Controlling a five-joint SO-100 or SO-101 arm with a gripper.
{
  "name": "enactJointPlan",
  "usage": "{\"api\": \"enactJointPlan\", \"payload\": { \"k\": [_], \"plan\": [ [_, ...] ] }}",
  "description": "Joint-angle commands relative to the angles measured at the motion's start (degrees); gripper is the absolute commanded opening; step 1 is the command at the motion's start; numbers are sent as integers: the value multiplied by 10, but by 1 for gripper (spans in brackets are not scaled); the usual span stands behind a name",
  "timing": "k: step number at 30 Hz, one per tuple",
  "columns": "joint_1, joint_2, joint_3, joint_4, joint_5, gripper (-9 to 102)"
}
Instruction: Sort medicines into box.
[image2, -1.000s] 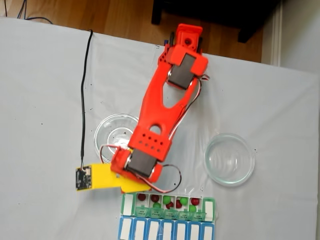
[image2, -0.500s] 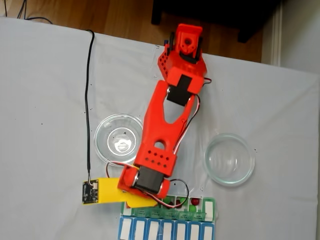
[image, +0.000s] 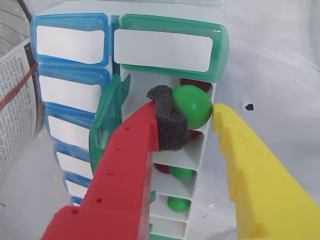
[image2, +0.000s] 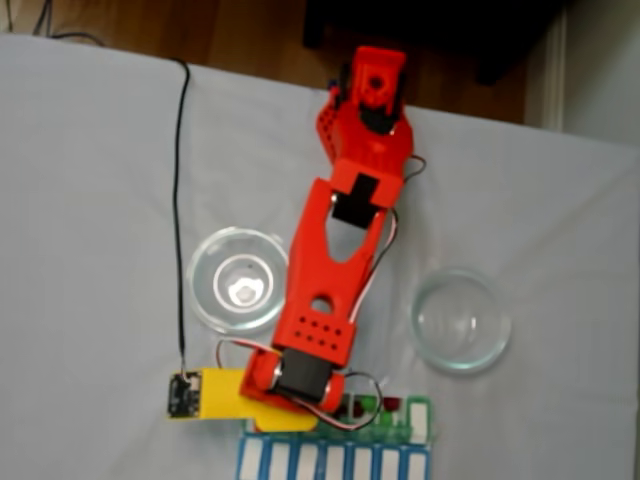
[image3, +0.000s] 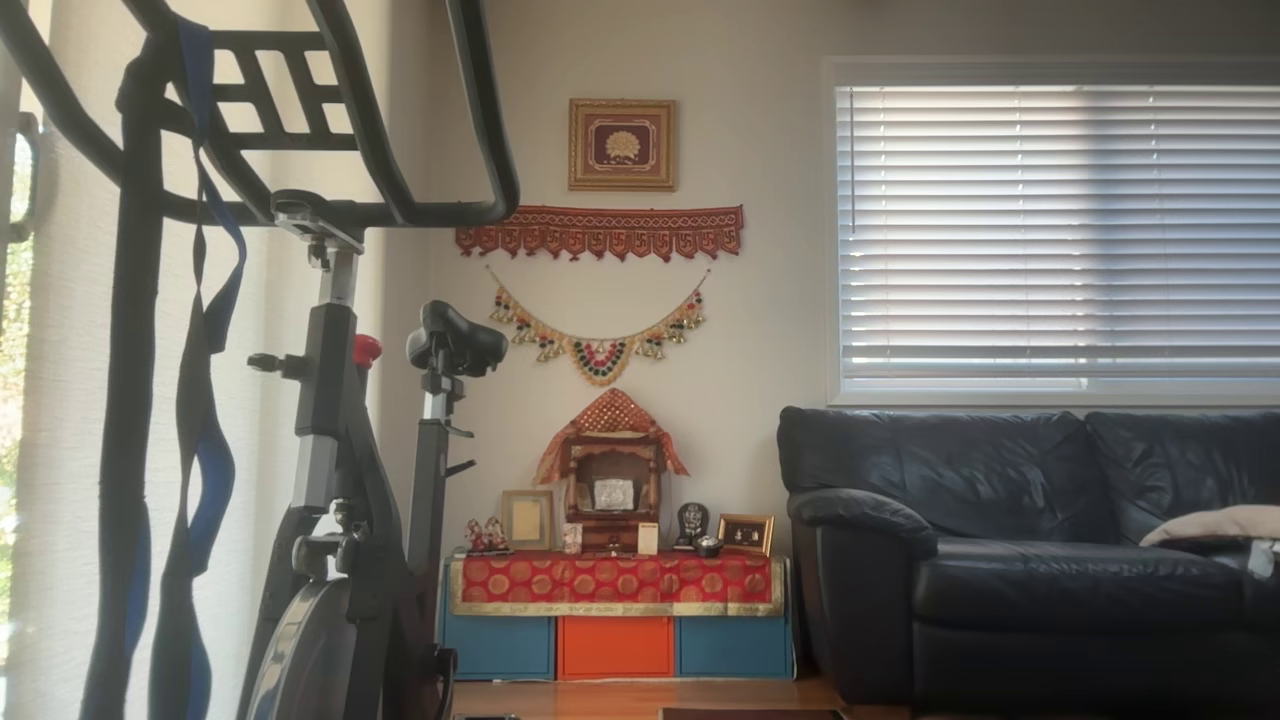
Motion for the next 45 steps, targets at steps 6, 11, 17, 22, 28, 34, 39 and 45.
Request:
{"api": "enactJointPlan", "payload": {
  "k": [6, 11, 17, 22, 28, 34, 39, 45],
  "plan": [
    [-12, -60, -226, 103, -3, 19],
    [-9, -212, -509, 215, 5, 21],
    [-1, -185, -475, 215, -5, 20],
    [0, -96, -334, 215, -34, 14],
    [9, 11, -189, 214, -59, 9],
    [13, 91, -98, 214, -89, 1],
    [-10, 144, -31, 198, -79, 1],
    [-47, 348, 236, -17, -42, 1]
  ]
}}
